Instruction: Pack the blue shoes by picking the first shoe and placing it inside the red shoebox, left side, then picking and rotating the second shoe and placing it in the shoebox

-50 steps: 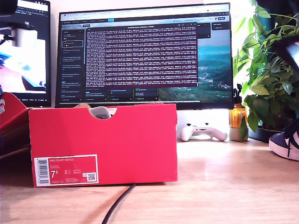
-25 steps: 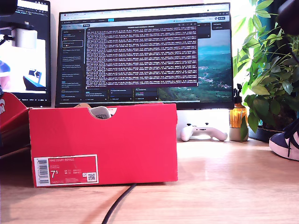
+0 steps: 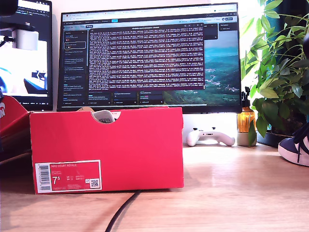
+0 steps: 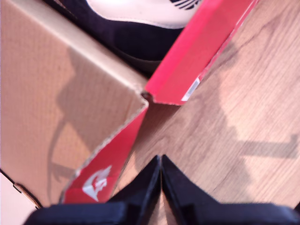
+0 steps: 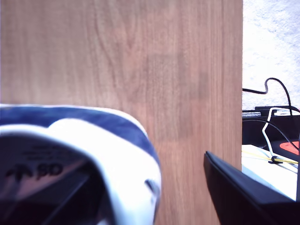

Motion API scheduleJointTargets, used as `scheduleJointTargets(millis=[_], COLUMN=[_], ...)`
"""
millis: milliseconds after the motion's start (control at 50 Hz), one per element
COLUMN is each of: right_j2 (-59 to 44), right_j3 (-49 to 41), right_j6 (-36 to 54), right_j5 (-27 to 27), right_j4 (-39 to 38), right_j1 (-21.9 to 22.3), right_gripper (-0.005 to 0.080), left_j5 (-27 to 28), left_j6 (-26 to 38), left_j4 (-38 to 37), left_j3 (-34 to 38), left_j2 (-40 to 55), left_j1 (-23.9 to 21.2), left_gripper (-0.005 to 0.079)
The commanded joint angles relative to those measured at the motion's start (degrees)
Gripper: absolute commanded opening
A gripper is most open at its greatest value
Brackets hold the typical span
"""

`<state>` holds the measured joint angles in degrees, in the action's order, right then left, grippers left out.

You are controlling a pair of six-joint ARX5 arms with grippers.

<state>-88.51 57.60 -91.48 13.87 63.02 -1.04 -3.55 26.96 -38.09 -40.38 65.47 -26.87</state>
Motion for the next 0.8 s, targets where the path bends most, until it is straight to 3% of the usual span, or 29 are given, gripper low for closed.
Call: scheduleJointTargets(millis=[0,120,320,620,780], right_j2=[0.7,0.7,0.7,0.7,0.7], right_j3=[-1.4,-2.1,-1.6,5.7,10.8], right_j6=[-0.5,-1.8,3.3,32.3,53.6], right_j5=[0.2,0.3,1.8,4.3,4.0], right_j4=[-1.2,-2.6,-3.3,-1.8,-1.0], right_j1=[0.4,0.4,0.4,-0.4,-0.5], right_gripper=[0.0449,-0.0013,-0.0013,-0.0013,-0.0013], left_j5=[0.1,0.1,0.1,0.1,0.1], left_j6=[-0.5,-0.4,-0.4,-0.4,-0.5], left_j4=[0.5,0.5,0.5,0.5,0.5], left_j3=[0.5,0.5,0.5,0.5,0.5], left_j2=[0.1,0.1,0.1,0.1,0.1], left_j1=[-0.1,-0.1,-0.1,-0.1,-0.1], left_gripper=[-0.0016,-0.0016,-0.0016,-0.0016,-0.0016])
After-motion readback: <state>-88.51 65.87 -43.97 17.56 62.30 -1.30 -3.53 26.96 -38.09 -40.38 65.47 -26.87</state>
